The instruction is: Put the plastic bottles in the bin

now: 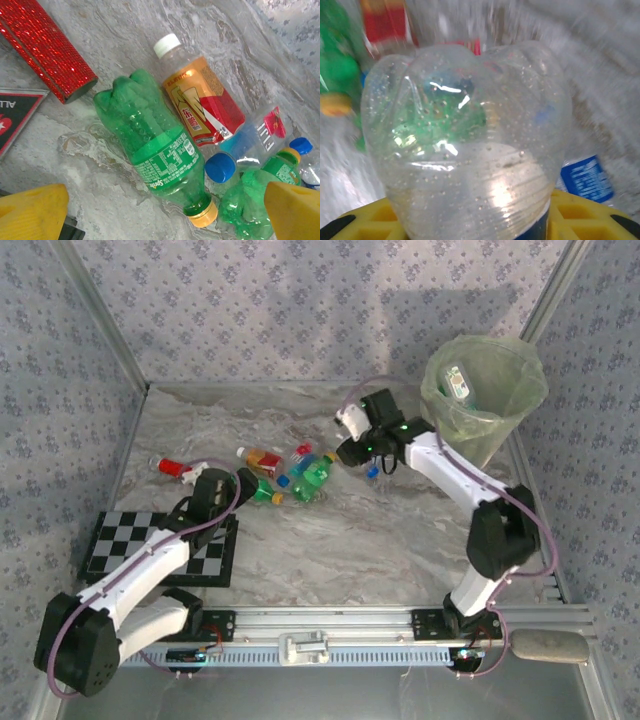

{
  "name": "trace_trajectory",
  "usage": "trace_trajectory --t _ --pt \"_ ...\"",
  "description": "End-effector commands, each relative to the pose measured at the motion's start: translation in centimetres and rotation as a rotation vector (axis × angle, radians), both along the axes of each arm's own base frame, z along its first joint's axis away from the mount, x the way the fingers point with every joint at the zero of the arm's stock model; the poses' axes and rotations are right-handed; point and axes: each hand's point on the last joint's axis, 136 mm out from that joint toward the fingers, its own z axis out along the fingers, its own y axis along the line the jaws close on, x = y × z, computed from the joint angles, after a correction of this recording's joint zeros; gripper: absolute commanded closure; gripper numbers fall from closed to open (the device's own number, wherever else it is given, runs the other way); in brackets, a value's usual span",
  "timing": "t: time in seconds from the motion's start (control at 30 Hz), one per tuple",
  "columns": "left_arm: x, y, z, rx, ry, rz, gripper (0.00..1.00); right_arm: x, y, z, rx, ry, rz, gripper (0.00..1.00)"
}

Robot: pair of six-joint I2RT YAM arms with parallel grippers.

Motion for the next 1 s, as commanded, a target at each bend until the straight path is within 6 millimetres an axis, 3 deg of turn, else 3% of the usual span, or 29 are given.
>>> trace_trajectory --t 0.0,0.13,0.27,0.33,0.5,0.7,0.97 --pt "1.2 -1.7 2.1 -0.019 -0.047 -0.084 0.0 -0.5 0.1 4.9 0.17 -0.069 0.017 0.56" --pt "1.8 -3.1 2.2 -0.028 -0.041 -0.146 0.0 -0.9 -1.7 10.9 0.261 -0.196 -0.017 0.56" --pt "2.2 -4.6 2.4 -0.014 -0.041 -0.207 0.0 -0.9 -4.7 16.2 0.308 -0.351 -0.11 0.55" --pt "2.4 -5.5 2.6 0.005 -0.041 -0.24 0.0 -0.7 -6.9 18.9 0.336 -0.434 -0.178 0.54" --pt "2.6 -7.6 2.6 0.059 -0.027 -0.317 0.0 0.6 -13.4 22.7 0.377 -0.564 -0.406 0.54" --pt "2.5 -9.8 2.4 0.106 -0.002 -0.393 0.0 2.9 -20.3 24.0 0.298 -0.663 -0.67 0.52" --pt "2.1 -11.2 1.7 0.117 0.027 -0.444 0.0 5.7 -27.9 20.4 0.273 -0.58 -0.922 0.52"
